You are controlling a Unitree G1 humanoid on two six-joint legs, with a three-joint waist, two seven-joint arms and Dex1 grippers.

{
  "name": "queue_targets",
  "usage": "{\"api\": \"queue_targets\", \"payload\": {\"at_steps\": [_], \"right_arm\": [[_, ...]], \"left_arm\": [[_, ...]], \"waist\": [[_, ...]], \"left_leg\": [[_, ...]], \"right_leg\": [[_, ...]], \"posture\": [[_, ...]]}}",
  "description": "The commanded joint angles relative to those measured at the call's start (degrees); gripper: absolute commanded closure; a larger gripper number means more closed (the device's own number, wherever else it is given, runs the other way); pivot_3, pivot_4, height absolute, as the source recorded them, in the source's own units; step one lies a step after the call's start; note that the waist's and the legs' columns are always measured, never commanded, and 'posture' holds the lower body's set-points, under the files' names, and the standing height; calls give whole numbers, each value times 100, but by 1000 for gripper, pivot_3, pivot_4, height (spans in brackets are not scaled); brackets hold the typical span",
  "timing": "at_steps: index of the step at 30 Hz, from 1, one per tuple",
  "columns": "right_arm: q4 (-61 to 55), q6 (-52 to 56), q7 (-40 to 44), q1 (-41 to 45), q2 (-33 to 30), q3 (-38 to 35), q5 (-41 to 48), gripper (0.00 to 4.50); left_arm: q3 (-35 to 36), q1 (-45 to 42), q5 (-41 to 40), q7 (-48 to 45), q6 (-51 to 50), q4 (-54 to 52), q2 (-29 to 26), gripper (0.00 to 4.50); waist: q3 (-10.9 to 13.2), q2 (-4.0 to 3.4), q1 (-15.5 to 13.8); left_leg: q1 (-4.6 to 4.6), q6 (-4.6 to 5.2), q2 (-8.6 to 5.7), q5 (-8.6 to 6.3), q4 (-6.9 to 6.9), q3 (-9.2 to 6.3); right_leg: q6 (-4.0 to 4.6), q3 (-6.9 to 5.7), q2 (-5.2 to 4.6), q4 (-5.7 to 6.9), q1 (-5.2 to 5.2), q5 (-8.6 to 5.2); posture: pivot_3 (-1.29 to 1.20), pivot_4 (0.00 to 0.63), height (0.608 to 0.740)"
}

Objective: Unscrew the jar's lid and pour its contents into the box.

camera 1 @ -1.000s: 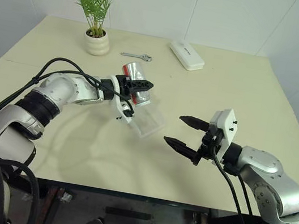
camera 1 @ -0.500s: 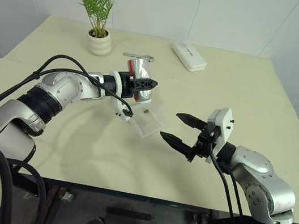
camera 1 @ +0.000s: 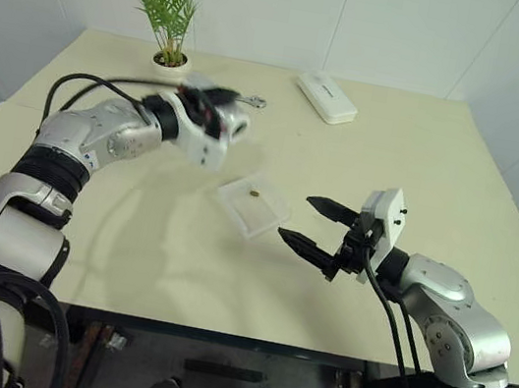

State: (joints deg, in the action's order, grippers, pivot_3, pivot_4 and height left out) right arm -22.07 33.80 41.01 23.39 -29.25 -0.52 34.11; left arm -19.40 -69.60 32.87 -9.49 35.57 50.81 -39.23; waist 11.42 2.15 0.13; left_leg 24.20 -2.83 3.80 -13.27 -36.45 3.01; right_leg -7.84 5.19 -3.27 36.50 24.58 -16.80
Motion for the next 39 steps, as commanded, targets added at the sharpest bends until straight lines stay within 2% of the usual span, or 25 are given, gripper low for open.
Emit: {"api": "queue_targets", "payload": {"at_steps": [1, 3, 5, 7, 10, 12, 19, 24, 31, 33, 39], "right_arm": [[-163, -93, 53, -6, -54, -164, 83, 14], [-163, -98, 69, -8, -72, -160, 72, 14], [-145, -131, 127, -7, -134, -165, 41, 14], [-113, -193, 199, -2, -182, -182, 22, 14], [-54, -338, 332, 0, -281, -167, -76, 14], [-19, -473, 387, 6, -296, -165, -138, 14], [104, -712, 517, 19, -398, -101, -358, 14], [102, -723, 487, 4, -370, -76, -379, 14], [130, -710, 420, 78, -301, -38, -400, 14], [135, -695, 410, 102, -287, -37, -394, 0], [139, -675, 403, 140, -238, -25, -367, 0]], "left_arm": [[1191, 322, -2125, -1907, -1555, -64, 357, 2500], [1502, 413, -2460, -2141, -2123, -231, 410, 2500], [2155, 386, -3158, -2227, -3490, -44, 499, 2500], [2850, 353, -3825, -1973, -4718, 161, 576, 2500], [4109, 391, -4824, -1130, -5830, 570, 575, 2500], [4137, 598, -4648, -758, -5499, 545, 496, 2500], [4365, 1662, -4490, -501, -2881, 608, 289, 2500], [4150, 1913, -4219, -403, -2300, 1088, 150, 2500], [4342, 2028, -4458, -340, -2202, 1571, 249, 2500], [4356, 2043, -4485, -365, -2223, 1598, 268, 1793], [4354, 2112, -4508, -448, -2201, 1578, 279, 53]], "waist": [[0, 0, 5], [0, 0, 37], [1, 2, 52], [1, 2, 99], [0, 4, 179], [0, 4, 193], [-2, 10, 147], [-5, 15, 106], [-6, 15, 134], [-6, 16, 141], [-6, 16, 144]], "left_leg": [[0, 0, 0, 0, -3, -1], [-1, 0, 0, 0, -10, -1], [1, 1, 1, 0, -19, -6], [3, 2, 1, 0, -35, -11], [3, 7, 1, -4, -56, -16], [-1, 7, 1, -4, -61, -21], [-1, 2, 2, -1, -58, -22], [-1, 2, 1, -2, -59, -20], [-1, 2, 2, -2, -57, -19], [-2, 2, 2, -2, -57, -18], [-1, 2, 2, -2, -56, -18]], "right_leg": [[0, 0, 0, 3, -2, 0], [0, 0, 0, 11, -2, 0], [0, 0, 2, 24, 1, 0], [0, 0, 4, 34, 0, 0], [-3, 0, 3, 44, -7, 1], [-4, -1, 3, 54, -9, 1], [-1, -3, 3, 56, -7, 3], [-1, -4, 3, 45, -13, 5], [-1, -4, 3, 42, -13, 9], [0, -4, 3, 43, -13, 9], [0, -4, 3, 42, -13, 9]], "posture": [[0, 150, 740], [0, 150, 740], [0, 150, 740], [0, 150, 740], [0, 150, 740], [0, 150, 740], [0, 150, 740], [0, 150, 740], [0, 150, 740], [0, 150, 740], [0, 150, 740]]}}
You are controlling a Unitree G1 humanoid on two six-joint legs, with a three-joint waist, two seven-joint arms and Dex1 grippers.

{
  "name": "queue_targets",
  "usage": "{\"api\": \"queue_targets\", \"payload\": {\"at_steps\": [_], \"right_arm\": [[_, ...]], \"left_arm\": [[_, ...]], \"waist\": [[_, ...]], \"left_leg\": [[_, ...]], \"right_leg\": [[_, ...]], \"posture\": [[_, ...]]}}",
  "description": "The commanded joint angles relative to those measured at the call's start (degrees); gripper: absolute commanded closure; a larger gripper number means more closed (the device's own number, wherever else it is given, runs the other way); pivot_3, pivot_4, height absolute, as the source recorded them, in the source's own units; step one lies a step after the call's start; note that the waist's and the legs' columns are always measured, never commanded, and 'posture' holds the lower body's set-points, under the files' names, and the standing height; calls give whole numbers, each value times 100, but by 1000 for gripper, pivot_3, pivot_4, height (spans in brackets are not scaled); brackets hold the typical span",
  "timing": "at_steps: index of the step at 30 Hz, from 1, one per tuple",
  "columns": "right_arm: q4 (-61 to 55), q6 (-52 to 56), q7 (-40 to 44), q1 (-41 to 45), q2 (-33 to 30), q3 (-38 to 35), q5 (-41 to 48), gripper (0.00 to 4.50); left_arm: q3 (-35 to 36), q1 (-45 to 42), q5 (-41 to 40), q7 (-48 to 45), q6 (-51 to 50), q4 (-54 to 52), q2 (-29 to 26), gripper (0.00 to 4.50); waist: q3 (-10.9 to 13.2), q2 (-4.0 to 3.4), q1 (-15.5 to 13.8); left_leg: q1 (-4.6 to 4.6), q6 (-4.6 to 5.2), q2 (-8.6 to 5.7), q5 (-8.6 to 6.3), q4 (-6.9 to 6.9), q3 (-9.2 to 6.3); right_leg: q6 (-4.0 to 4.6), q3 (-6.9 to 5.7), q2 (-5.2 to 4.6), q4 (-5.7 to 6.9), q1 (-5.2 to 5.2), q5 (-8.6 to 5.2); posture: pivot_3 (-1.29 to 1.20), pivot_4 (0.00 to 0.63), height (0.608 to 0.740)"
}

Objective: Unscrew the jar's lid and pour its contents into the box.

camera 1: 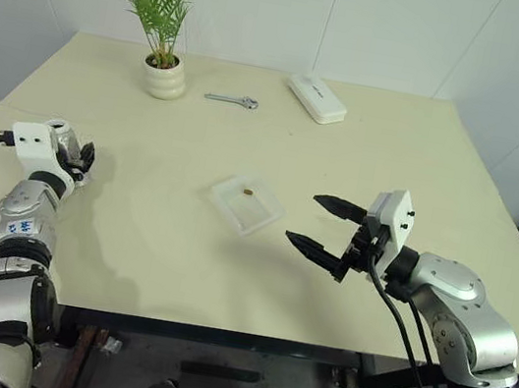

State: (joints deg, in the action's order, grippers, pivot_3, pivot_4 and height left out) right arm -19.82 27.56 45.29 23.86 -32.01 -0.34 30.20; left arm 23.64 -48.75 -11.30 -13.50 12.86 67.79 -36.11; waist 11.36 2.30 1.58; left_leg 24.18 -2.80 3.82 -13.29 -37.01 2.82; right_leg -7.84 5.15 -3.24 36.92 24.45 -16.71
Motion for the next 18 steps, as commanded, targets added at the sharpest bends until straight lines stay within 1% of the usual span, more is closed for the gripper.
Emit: {"api": "queue_targets", "payload": {"at_steps": [1, 5, 7, 11, 14, 18], "right_arm": [[-89, -50, -25, 95, 46, -38, 23, 0], [-120, -29, -27, 92, 73, -32, 31, 0], [-187, -6, -43, 51, 85, -30, 48, 0], [-320, 21, -94, -78, 101, -33, 63, 0], [-395, 33, -126, -182, 105, -55, 85, 0], [-457, 34, -155, -281, 114, -79, 109, 0]], "left_arm": [[46, 54, -96, -75, 61, -152, -27, 6], [-9, 197, -96, -290, 36, -351, -8, 6], [-103, 411, -27, -377, -10, -646, -20, 6], [-177, 1040, -178, -757, -249, -1689, 43, 6], [-197, 1626, -180, -721, -413, -2757, 68, 6], [-151, 2148, -148, -668, -593, -3706, 26, 6]], "waist": [[0, 0, -2], [0, 0, 2], [0, 0, 4], [0, 0, 3], [0, 0, 4], [0, 0, 5]], "left_leg": [[0, 0, 0, 0, 1, 0], [0, 0, 0, 0, 3, 1], [0, 0, 0, 0, 4, 1], [0, -1, 1, -1, 6, 1], [1, -1, 2, -1, 7, 1], [0, -1, 2, -2, 5, 1]], "right_leg": [[0, 0, 0, -1, 0, 0], [0, 0, 0, -3, 0, 0], [0, 0, 0, -3, 0, 0], [1, 0, 0, -4, 1, 0], [1, 1, -2, -5, 1, 0], [4, 1, -3, -4, 1, 1]], "posture": [[0, 150, 740], [0, 150, 740], [0, 150, 740], [0, 150, 740], [0, 150, 740], [0, 150, 740]]}}
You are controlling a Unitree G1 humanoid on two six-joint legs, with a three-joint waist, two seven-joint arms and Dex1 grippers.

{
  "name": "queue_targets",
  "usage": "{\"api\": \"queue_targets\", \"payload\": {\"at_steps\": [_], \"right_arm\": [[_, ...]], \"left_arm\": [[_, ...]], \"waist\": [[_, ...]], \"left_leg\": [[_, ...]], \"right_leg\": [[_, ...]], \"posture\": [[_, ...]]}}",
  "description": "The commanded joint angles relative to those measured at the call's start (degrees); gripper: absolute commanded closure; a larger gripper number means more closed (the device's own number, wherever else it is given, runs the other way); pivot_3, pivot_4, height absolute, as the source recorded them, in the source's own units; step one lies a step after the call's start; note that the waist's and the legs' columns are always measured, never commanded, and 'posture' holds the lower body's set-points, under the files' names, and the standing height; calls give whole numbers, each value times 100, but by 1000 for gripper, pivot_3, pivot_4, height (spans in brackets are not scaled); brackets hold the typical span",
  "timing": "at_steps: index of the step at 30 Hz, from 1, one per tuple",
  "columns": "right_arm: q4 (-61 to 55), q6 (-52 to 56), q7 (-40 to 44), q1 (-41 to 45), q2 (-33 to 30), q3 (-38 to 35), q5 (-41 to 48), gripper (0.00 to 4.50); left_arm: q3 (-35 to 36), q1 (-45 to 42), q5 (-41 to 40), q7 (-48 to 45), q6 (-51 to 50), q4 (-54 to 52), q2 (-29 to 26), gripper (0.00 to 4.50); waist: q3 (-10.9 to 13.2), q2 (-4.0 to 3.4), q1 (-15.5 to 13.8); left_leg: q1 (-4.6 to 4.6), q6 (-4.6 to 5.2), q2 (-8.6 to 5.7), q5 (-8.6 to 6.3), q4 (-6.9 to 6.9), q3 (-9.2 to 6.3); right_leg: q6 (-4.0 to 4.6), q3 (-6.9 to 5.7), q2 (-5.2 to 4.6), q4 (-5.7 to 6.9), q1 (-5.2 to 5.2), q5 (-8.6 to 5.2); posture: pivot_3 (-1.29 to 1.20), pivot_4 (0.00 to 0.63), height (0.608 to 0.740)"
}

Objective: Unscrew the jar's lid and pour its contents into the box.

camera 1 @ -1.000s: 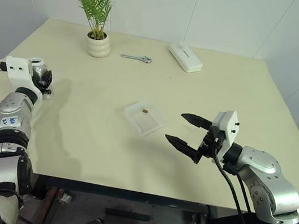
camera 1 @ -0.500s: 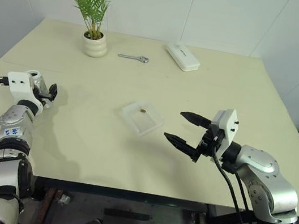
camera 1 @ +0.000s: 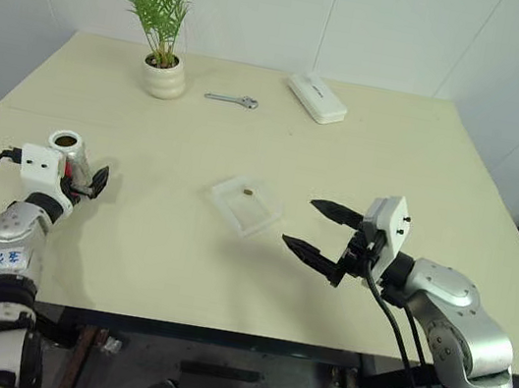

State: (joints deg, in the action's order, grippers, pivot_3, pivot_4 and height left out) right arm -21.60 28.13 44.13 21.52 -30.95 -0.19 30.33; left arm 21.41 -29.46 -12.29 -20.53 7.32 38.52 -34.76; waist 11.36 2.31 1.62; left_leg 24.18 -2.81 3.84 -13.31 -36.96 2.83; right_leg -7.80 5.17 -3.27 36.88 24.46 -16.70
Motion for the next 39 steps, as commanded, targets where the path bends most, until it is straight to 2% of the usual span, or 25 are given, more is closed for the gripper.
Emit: {"api": "queue_targets", "payload": {"at_steps": [1, 6, 14, 18, 23, 28, 31, 36, 39], "right_arm": [[-287, -37, -29, -84, 6, -98, 98, 0], [-313, -30, 64, -200, -42, -125, 164, 0], [-252, -32, 228, -179, -130, -136, 180, 0], [-283, 21, 331, -236, -248, -172, 208, 0], [-345, 75, 426, -324, -476, -297, 274, 0], [-319, -333, 881, -529, -896, -456, 193, 0], [-251, -194, 1107, -520, -1111, -617, 439, 0], [-92, 134, 1237, -413, -1483, -968, 687, 0], [-44, 52, 1369, -532, -1725, -1230, 651, 0]], "left_arm": [[149, 453, -80, 127, -165, -1167, -80, 6], [387, 1497, -218, 326, -817, -2528, 6, 6], [709, 2147, -381, 185, -1353, -3148, -196, 6], [755, 2449, -527, -99, -1582, -3537, -276, 6], [463, 2650, -614, -862, -1587, -4105, -464, 6], [-222, 2273, -735, -2713, -1052, -4157, -1266, 6], [-437, 1827, -980, -3405, -772, -4026, -1328, 6], [-920, 982, -1190, -4381, -806, -3824, -1456, 6], [-1047, 698, -1270, -4462, -993, -3874, -1382, 6]], "waist": [[-1, 1, 4], [-2, 2, 39], [-2, 4, 29], [-3, 4, 29], [-3, 5, 27], [-3, 5, -2], [-3, 4, 5], [-3, 4, 21], [-3, 5, 18]], "left_leg": [[-1, 0, 0, 0, 0, 0], [-7, 1, 3, -1, 6, 6], [-8, 2, 4, 0, 5, 8], [-5, 5, 4, -1, 12, 13], [-8, 6, 4, -1, 39, 16], [-8, 7, 4, 0, 72, 21], [-7, 8, 2, 1, 85, 26], [-8, 10, 4, -2, 86, 29], [-7, 10, 5, -2, 87, 29]], "right_leg": [[2, 0, 0, 0, 0, 2], [7, 1, -4, -2, -1, 3], [49, -4, -11, -19, -1, -3], [55, -5, -16, -38, -2, 1], [78, -6, -18, -55, -1, -12], [111, -9, -20, -92, -1, -24], [111, -9, -21, -104, 0, -24], [31, -7, -15, -100, 5, 17], [30, -6, -13, -102, 6, 17]], "posture": [[0, 150, 740], [0, 150, 740], [0, 150, 740], [0, 150, 740], [0, 150, 740], [0, 150, 740], [0, 150, 740], [0, 150, 740], [0, 150, 740]]}}
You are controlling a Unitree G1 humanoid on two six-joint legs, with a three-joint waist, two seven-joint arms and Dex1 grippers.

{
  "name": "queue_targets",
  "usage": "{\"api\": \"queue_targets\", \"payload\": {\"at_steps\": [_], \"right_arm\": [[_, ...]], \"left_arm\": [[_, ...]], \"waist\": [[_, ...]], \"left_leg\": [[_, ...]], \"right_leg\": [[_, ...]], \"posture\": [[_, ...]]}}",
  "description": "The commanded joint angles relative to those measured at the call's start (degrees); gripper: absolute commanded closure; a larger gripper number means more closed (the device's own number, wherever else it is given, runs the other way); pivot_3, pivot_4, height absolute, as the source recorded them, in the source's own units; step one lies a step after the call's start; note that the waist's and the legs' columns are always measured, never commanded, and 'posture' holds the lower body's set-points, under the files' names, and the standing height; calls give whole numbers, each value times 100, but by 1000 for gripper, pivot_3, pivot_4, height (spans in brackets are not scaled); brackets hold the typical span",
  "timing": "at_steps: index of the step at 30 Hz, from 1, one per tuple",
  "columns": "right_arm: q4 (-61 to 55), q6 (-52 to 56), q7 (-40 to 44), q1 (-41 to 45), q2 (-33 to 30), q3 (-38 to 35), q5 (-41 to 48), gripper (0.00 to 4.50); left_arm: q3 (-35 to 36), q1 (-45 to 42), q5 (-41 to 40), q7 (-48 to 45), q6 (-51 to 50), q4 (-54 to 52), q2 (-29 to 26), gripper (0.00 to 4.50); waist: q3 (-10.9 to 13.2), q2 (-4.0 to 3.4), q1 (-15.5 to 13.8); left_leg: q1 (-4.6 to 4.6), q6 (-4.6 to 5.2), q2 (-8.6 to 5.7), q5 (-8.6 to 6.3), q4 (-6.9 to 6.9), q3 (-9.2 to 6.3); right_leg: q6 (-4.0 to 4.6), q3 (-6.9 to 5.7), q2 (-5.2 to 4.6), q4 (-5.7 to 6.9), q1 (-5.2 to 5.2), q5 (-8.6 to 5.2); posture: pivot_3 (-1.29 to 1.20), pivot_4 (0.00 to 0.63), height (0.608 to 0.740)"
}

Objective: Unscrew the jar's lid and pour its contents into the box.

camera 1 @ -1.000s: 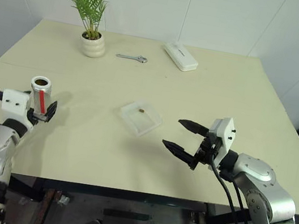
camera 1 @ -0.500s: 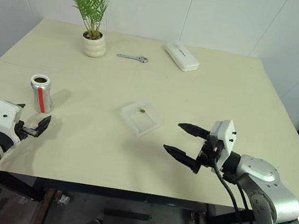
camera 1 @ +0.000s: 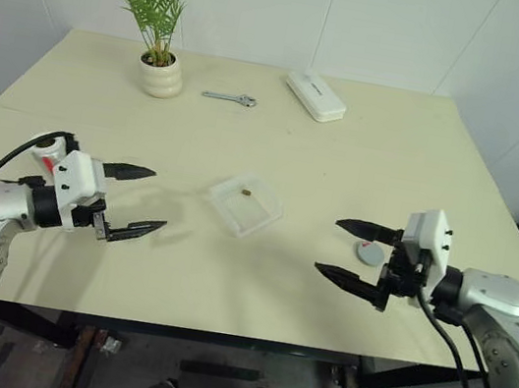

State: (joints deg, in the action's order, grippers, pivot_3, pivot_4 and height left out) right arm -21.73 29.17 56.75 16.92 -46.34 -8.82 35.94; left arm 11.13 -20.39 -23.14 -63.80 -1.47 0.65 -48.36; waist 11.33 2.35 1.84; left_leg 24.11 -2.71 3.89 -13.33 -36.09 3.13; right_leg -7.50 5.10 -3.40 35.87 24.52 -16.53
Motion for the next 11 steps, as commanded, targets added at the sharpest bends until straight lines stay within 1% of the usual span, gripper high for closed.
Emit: {"api": "queue_targets", "payload": {"at_steps": [1, 4, 7, 11], "right_arm": [[-15, -23, 144, -72, -259, -447, 124, 0], [-13, -3, 191, -52, -339, -551, 172, 0], [-25, -130, 39, -60, -282, -492, -23, 0], [-4, -127, -73, -18, -225, -565, 21, 0]], "left_arm": [[-30, -301, -227, -106, -228, -113, 1, 6], [-33, -417, -221, -67, -344, -157, 23, 6], [55, -154, -206, -10, -457, -140, 17, 6], [176, 135, -340, 50, -595, -420, 23, 6]], "waist": [[0, 0, -3], [0, 0, 8], [0, 0, 21], [0, 0, 40]], "left_leg": [[1, 0, 0, 0, -1, 0], [2, 0, 0, 0, -5, 0], [-1, 1, 0, 0, -6, 0], [0, 1, 0, 0, -7, 0]], "right_leg": [[-1, 1, 0, 0, 0, 0], [-5, 2, 0, 2, 0, 1], [-6, 3, 1, 6, -1, 2], [-7, 5, 1, 8, 1, 2]], "posture": [[0, 150, 740], [0, 150, 740], [0, 150, 740], [0, 150, 740]]}}
